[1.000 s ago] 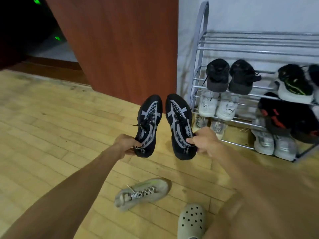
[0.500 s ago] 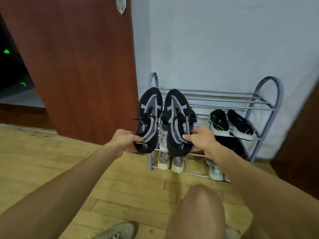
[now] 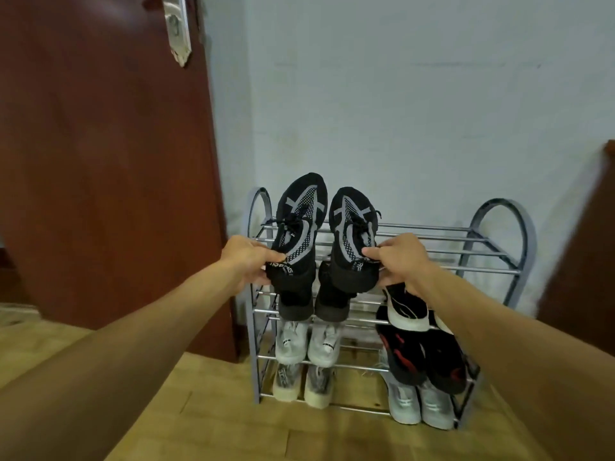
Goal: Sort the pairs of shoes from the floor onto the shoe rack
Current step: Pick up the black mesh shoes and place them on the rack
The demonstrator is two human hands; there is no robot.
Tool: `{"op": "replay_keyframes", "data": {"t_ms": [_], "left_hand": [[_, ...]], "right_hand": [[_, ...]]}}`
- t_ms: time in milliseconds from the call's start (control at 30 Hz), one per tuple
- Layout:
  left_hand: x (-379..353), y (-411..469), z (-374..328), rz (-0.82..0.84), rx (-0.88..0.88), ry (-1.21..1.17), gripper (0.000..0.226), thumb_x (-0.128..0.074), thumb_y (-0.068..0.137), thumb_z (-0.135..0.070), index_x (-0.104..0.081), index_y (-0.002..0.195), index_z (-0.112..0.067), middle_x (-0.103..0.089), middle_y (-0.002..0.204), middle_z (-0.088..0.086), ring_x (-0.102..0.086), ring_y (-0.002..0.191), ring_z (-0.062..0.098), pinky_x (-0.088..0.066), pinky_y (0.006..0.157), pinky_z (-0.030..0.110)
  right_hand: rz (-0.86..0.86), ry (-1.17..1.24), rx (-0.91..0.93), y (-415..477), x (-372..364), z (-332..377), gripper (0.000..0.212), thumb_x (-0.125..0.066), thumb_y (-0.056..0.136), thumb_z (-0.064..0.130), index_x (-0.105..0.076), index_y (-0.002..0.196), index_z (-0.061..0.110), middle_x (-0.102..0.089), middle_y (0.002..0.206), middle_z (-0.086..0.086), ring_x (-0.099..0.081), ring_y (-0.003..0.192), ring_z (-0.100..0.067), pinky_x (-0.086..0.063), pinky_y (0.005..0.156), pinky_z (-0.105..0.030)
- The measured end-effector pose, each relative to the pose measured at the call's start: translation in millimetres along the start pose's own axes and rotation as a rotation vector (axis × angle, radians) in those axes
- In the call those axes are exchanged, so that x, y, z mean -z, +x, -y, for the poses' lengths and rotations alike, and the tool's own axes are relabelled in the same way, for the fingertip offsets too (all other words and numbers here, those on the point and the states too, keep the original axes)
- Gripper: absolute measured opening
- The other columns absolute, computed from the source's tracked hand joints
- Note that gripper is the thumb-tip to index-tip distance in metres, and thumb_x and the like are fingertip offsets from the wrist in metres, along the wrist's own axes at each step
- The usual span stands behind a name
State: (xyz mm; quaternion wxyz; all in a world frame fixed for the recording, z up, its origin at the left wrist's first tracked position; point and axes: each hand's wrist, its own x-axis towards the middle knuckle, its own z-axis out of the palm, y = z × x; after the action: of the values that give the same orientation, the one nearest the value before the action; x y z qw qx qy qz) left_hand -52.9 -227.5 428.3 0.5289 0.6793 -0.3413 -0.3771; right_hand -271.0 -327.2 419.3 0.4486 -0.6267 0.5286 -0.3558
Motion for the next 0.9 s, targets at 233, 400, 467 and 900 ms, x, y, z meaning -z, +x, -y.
{"op": "replay_keyframes", "data": {"t_ms": [233, 400, 467, 900], "left_hand": [[-14.3, 69.9, -24.5, -0.016, 0.001, 0.04, 0.025, -0.072, 0.079, 0.002, -0.065, 0.102, 0.004, -0.07, 0.089, 0.016, -0.07, 0.071, 0.026, -0.061, 0.052, 0.036], [-15.1, 100.7, -18.9, -0.017, 0.049, 0.099, 0.019, -0.067, 0.085, -0.004, -0.062, 0.102, 0.003, -0.07, 0.089, 0.017, -0.069, 0.067, 0.023, -0.06, 0.049, 0.033], [-14.2, 106.6, -14.0, -0.033, 0.068, 0.142, 0.019, -0.063, 0.089, -0.011, -0.06, 0.104, 0.001, -0.069, 0.087, 0.014, -0.066, 0.062, 0.021, -0.057, 0.047, 0.028], [-12.6, 56.8, 9.3, -0.085, -0.061, 0.246, 0.025, -0.058, 0.092, -0.027, -0.052, 0.107, -0.007, -0.058, 0.09, 0.009, -0.058, 0.081, 0.022, -0.054, 0.078, 0.038]], "right_hand": [[-0.021, 0.065, -0.025, 64.7, -20.8, 14.6, 0.015, -0.073, 0.084, 0.013, -0.065, 0.086, 0.0, -0.071, 0.091, -0.015, -0.073, 0.079, -0.035, -0.061, 0.071, -0.048], [0.007, -0.028, -0.039, 94.2, -35.6, 5.8, 0.028, -0.074, 0.083, 0.023, -0.067, 0.094, -0.001, -0.074, 0.089, -0.016, -0.074, 0.072, -0.033, -0.062, 0.068, -0.045], [0.016, -0.01, -0.07, 98.9, -40.9, 3.2, 0.034, -0.073, 0.084, 0.026, -0.065, 0.097, -0.003, -0.073, 0.084, -0.018, -0.072, 0.063, -0.032, -0.062, 0.056, -0.038], [0.045, -0.346, -0.004, 44.3, -53.0, 10.0, 0.024, -0.051, 0.093, 0.019, -0.057, 0.108, 0.002, -0.062, 0.088, -0.014, -0.059, 0.061, -0.024, -0.048, 0.046, -0.027]]}}
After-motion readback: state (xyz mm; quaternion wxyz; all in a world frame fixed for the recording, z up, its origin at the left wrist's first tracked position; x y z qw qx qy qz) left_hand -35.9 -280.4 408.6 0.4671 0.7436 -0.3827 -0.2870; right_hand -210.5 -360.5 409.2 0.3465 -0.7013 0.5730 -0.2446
